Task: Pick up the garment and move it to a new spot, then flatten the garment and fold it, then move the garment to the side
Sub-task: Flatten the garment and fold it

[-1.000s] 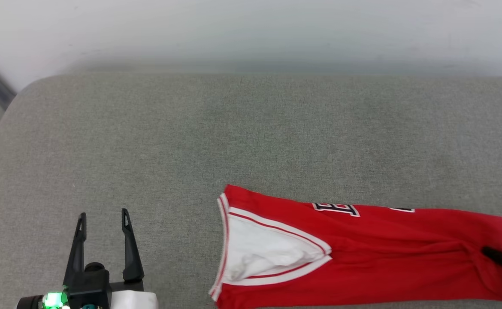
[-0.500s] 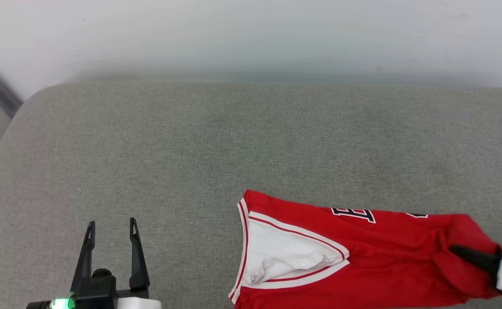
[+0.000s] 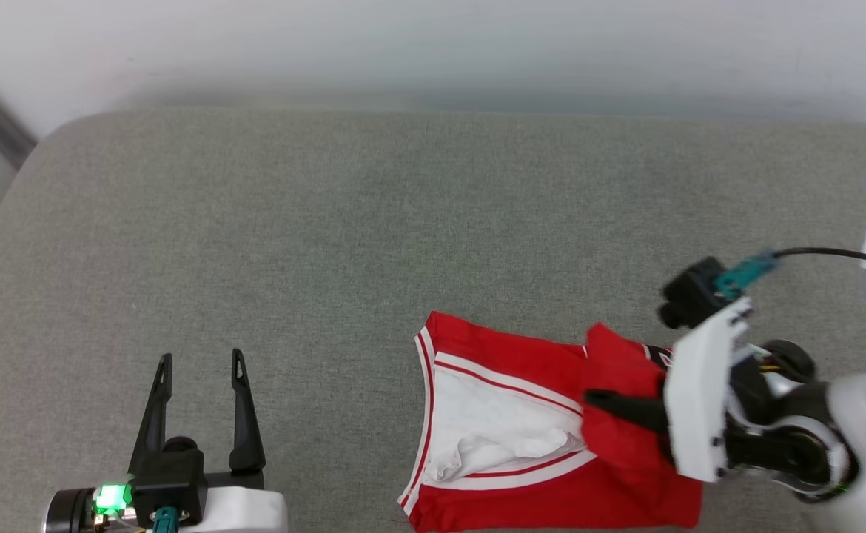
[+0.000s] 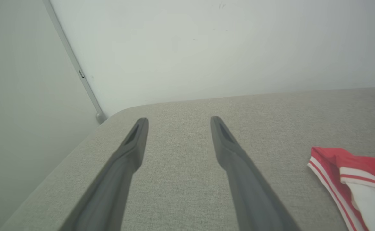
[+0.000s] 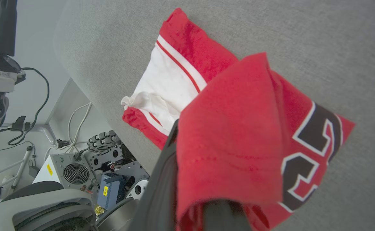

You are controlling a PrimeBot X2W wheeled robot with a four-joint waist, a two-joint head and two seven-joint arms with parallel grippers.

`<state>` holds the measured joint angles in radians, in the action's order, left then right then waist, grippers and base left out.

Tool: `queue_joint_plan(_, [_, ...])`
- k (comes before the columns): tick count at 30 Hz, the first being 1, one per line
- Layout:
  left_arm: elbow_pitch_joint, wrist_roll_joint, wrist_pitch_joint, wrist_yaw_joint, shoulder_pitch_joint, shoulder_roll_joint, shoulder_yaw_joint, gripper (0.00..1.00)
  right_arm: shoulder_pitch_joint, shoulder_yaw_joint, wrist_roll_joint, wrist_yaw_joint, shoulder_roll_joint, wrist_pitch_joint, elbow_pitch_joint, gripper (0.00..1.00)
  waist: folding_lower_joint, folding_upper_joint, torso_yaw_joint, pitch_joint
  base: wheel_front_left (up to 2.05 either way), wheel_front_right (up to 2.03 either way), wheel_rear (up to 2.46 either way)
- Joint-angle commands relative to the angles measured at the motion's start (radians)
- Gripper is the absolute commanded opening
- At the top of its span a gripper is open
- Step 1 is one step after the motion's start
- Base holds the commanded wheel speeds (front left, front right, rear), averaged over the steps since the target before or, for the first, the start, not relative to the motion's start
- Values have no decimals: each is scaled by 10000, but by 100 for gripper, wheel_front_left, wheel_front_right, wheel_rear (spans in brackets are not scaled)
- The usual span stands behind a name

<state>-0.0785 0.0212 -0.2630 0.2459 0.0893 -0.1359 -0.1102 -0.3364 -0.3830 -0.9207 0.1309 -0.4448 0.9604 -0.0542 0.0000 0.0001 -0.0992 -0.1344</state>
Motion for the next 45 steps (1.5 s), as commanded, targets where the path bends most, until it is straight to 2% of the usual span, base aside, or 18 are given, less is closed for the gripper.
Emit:
queue_joint_plan(1, [12, -22, -22, -55, -176, 50, 17, 100, -338, -287, 83, -4, 202, 27, 112, 0, 0, -1, -62, -176, 0, 0, 0])
queue_joint_plan(10, [115, -98, -22, -264, -670, 221, -2, 100, -2460, -3038, 870, -4, 1023, -160, 1999, 0, 0, -1, -186, -829, 0, 0, 0])
queue_joint_plan(15, [178, -95, -22, -319, -859, 323, -31, 100, -3105, -4143, 1287, -4, 1227, -818, 3405, 0, 0, -1, -266, -1053, 0, 0, 0])
queue_joint_plan(20, [223, -125, -22, -317, -942, 386, -45, 100, -3220, -4862, 1180, -4, 1356, -1575, 4391, 0, 0, -1, -284, -1117, 0, 0, 0])
queue_joint_plan(21, [234, -127, -22, -318, -940, 403, -48, 100, -3267, -4985, 1165, -4, 1325, -1771, 4441, 27, 0, -1, -285, -1109, 0, 0, 0])
queue_joint_plan(22, [254, -128, -22, -330, -940, 412, -61, 100, -3332, -5108, 1170, -4, 1235, -1998, 4419, 95, 0, -1, -301, -1082, 0, 0, 0])
queue_joint_plan(23, [267, -124, -22, -332, -913, 414, -48, 100, -3362, -5187, 1081, -5, 1143, -2207, 4363, 100, 0, -1, -298, -1042, 0, 0, 0])
queue_joint_plan(29, [229, -114, -22, -302, -529, 391, 104, 100, -3768, -5035, 579, -4, 489, -4006, 3214, 100, 0, -1, -94, -650, 0, 0, 0])
queue_joint_plan(31, [155, -102, -22, -342, -448, 368, 137, 100, -3843, -4632, 540, -4, 171, -4864, 2871, 100, 0, -1, 0, -517, 0, 0, 0])
queue_joint_plan(37, [90, -78, -22, -431, -290, 345, 254, 100, -3828, -2905, 1687, -4, -420, -7965, 2544, 100, 0, -1, 288, -246, 0, 0, 0])
queue_joint_plan(42, [25, -43, -22, -514, -305, 348, 373, 100, -3244, -849, 3037, -4, -168, -10423, 2844, 100, 0, -1, 508, -154, 0, 0, 0])
queue_joint_plan(45, [36, -36, -22, -556, -269, 369, 416, 100, -2775, -81, 4018, -4, -42, -11516, 2802, 100, 0, -1, 631, -80, 0, 0, 0])
